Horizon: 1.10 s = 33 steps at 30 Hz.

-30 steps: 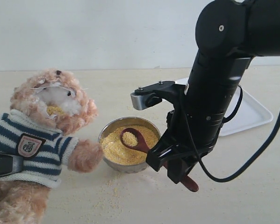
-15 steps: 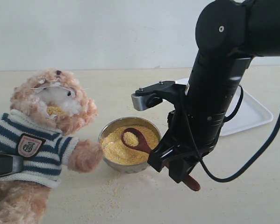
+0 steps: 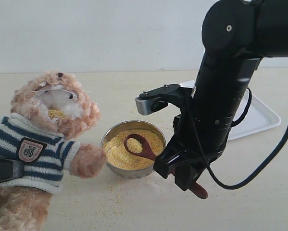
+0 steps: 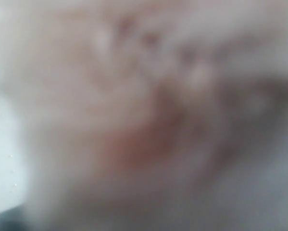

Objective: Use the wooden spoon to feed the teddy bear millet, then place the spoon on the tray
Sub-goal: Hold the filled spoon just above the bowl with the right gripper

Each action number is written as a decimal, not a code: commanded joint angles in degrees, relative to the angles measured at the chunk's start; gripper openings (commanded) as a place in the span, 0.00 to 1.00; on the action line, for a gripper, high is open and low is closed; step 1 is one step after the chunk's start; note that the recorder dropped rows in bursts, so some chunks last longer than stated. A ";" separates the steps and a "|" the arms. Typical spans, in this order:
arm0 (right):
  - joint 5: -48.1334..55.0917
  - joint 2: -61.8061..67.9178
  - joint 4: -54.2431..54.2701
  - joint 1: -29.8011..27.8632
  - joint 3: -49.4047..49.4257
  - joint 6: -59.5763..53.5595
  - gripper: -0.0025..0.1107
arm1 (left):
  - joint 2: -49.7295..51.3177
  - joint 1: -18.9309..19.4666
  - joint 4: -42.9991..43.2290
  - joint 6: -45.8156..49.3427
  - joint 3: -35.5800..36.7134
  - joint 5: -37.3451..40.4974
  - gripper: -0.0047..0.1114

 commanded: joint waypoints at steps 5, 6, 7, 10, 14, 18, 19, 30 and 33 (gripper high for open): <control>1.69 -1.62 0.43 -1.23 0.09 0.36 0.03 | -0.44 0.03 -1.14 0.20 0.13 0.86 0.08; 1.69 -1.92 0.43 -0.69 0.09 0.26 0.03 | -0.44 0.03 -1.14 0.20 0.13 0.86 0.08; 1.38 -2.31 0.43 -0.18 0.09 -0.17 0.03 | -0.44 0.03 -1.14 0.20 0.13 0.86 0.08; 0.61 -2.39 0.43 -0.25 0.09 -0.43 0.03 | -0.44 0.03 -1.14 0.20 0.13 0.86 0.08; 1.87 -1.92 0.43 -0.87 0.09 0.23 0.03 | -0.44 0.03 -1.14 0.20 0.13 0.86 0.08; 1.91 -2.51 0.46 0.47 0.09 -0.06 0.03 | -0.44 0.03 -1.14 0.20 0.13 0.86 0.08; 1.65 -2.55 0.46 0.47 0.09 -0.06 0.03 | -0.44 0.03 -1.14 0.20 0.13 0.86 0.08; 1.09 -2.46 0.85 1.40 0.09 -0.06 0.03 | -0.44 0.03 -1.14 0.20 0.13 0.86 0.08; 1.08 -2.46 0.61 1.47 0.09 -0.06 0.03 | -0.44 0.03 -1.14 0.20 0.13 0.86 0.08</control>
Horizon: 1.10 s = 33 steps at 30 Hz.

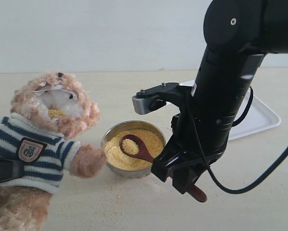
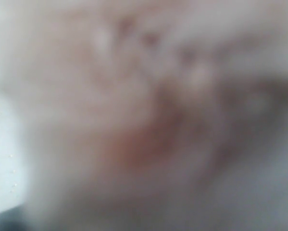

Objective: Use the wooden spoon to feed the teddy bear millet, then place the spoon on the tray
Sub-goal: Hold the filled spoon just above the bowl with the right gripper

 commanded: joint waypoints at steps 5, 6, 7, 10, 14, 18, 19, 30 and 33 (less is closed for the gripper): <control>-0.34 -0.70 -0.57 0.18 0.09 -0.29 0.03 | -0.44 0.03 -1.14 0.20 0.13 0.86 0.08; -0.34 -0.70 -0.57 0.18 0.09 -0.29 0.03 | -0.44 0.03 -1.14 0.20 0.13 0.86 0.08; -0.34 -0.70 -0.57 0.18 0.09 -0.29 0.03 | -0.44 0.03 -1.14 0.20 0.13 0.86 0.08; -0.15 -0.70 -0.55 0.18 0.09 -0.39 0.03 | -0.44 0.03 -1.14 0.20 0.13 0.86 0.08; -0.18 -0.70 -0.55 0.18 0.09 -0.52 0.03 | -0.44 0.03 -1.14 0.20 0.13 0.86 0.08; -0.35 -0.70 -0.55 0.18 0.09 -0.52 0.03 | -0.44 0.03 -1.14 0.20 0.13 0.86 0.08; -0.35 -0.70 -0.55 0.18 0.09 -0.52 0.03 | -0.44 0.03 -1.14 0.20 0.13 0.86 0.08; -0.24 -0.70 -1.22 0.07 0.09 -1.03 0.03 | -0.44 0.03 -1.14 0.20 0.13 0.86 0.08; -0.24 -0.70 -1.84 0.07 0.09 -1.03 0.03 | -0.44 0.03 -1.14 0.20 0.13 0.86 0.08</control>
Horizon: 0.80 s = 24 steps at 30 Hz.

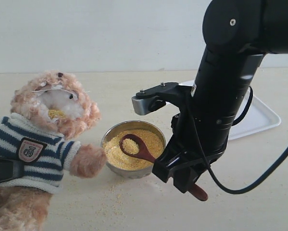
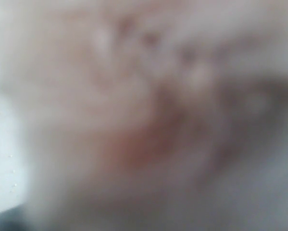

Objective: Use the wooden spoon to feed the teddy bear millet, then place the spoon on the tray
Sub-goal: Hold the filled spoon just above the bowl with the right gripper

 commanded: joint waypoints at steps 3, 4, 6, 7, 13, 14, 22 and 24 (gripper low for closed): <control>0.12 -0.70 -1.17 -0.07 0.09 -0.68 0.03 | -0.44 0.03 -1.14 0.20 0.13 0.86 0.08; 0.23 -0.70 -0.99 0.04 0.09 -0.68 0.03 | -0.44 0.03 -1.14 0.20 0.13 0.86 0.08; 0.34 -0.70 -0.80 0.04 0.09 -0.68 0.03 | -0.44 0.03 -1.14 0.20 0.13 0.86 0.08; 0.34 -0.70 -0.92 0.04 0.09 -0.68 0.03 | -0.44 0.03 -1.14 0.20 0.13 0.86 0.08; 0.56 -0.70 -1.04 0.04 0.09 -0.56 0.03 | -0.44 0.03 -1.14 0.20 0.13 0.86 0.08; 0.45 -0.70 -1.04 0.04 0.09 -0.56 0.03 | -0.44 0.03 -1.14 0.20 0.13 0.86 0.08; 1.76 -0.70 -1.41 0.04 0.09 -0.67 0.03 | -0.44 0.03 -1.14 0.20 0.13 0.86 0.08; 1.76 -0.70 -1.41 0.04 0.09 -0.67 0.03 | -0.44 0.03 -1.14 0.20 0.13 0.86 0.08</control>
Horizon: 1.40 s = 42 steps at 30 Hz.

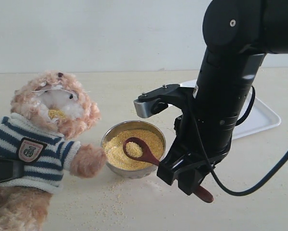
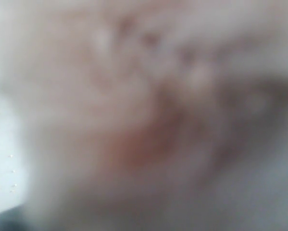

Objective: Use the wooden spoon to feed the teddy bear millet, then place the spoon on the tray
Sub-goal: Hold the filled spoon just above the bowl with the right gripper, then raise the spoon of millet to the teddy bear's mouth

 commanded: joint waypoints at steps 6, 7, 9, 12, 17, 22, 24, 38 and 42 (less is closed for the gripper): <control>0.29 -0.70 -0.95 0.04 0.09 -0.55 0.03 | -0.44 0.03 -1.14 0.20 0.13 0.86 0.08; 0.29 -0.70 -1.03 0.04 0.09 -0.84 0.03 | -0.44 0.03 -1.14 0.20 0.13 0.86 0.08; 0.29 -0.70 -1.49 0.04 0.09 -1.39 0.03 | -0.44 0.03 -1.14 0.20 0.13 0.86 0.08; 0.29 -0.70 -2.98 -0.06 0.09 -1.33 0.03 | -0.44 0.03 -1.14 0.20 0.13 0.86 0.08; -0.21 -0.70 -2.34 -0.06 0.09 -0.71 0.03 | -0.44 0.03 -1.14 0.20 0.13 0.86 0.08; -2.22 -0.70 -2.46 0.66 0.09 -0.71 0.03 | -0.44 0.03 -1.14 0.20 0.13 0.86 0.08; -3.69 -0.70 -2.44 1.41 0.09 -0.97 0.03 | -0.44 0.03 -1.14 0.20 0.13 0.86 0.08; -9.44 -2.16 -3.41 6.44 0.09 -1.31 0.03 | -0.44 0.03 -1.14 0.20 0.13 0.86 0.08; -10.29 -5.01 -3.53 6.44 0.09 -1.31 0.03 | -0.44 0.03 -1.14 0.20 0.13 0.86 0.08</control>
